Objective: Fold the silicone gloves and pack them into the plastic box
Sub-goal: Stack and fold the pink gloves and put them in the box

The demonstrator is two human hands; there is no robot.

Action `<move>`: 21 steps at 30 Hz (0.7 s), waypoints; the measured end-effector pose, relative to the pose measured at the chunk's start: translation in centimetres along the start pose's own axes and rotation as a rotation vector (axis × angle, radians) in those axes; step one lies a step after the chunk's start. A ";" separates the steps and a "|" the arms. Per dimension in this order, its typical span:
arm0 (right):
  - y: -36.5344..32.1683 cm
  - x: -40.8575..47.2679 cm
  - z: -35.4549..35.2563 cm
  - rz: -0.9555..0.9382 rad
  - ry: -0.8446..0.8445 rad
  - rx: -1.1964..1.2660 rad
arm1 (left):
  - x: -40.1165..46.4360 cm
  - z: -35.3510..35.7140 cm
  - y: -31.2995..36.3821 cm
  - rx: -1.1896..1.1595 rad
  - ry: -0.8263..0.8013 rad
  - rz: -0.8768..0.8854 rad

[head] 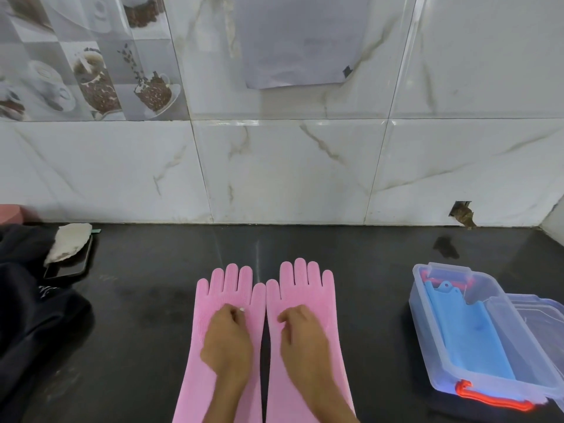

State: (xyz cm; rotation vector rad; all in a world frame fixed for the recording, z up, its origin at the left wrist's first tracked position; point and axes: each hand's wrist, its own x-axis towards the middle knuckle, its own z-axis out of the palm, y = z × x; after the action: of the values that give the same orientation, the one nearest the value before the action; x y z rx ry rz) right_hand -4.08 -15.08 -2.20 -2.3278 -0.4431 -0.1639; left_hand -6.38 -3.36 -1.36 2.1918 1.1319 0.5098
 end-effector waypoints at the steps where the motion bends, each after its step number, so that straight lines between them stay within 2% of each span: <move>1: -1.0 -0.3 0.8 -0.009 -0.073 -0.021 | 0.7 -0.7 -0.6 0.030 0.021 -0.032; 4: -3.0 -0.6 2.8 -0.005 -0.220 -0.203 | 2.4 -2.2 -2.3 0.176 -0.046 -0.174; 9: -4.5 0.7 4.4 0.104 -0.262 -0.340 | 3.0 -2.6 -2.9 0.218 -0.139 -0.265; 15: -4.7 2.6 4.5 0.218 -0.263 -0.205 | 4.0 -2.5 -3.9 0.041 -0.141 -0.143; 21: -5.0 3.1 4.9 0.180 -0.313 -0.205 | 3.9 -2.3 -4.0 -0.003 -0.129 0.006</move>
State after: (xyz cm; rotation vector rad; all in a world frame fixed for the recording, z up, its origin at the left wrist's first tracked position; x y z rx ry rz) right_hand -3.03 -7.54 -1.66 -2.5912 -0.3798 0.2570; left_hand -7.89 2.47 -2.08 2.1927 1.0553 0.3660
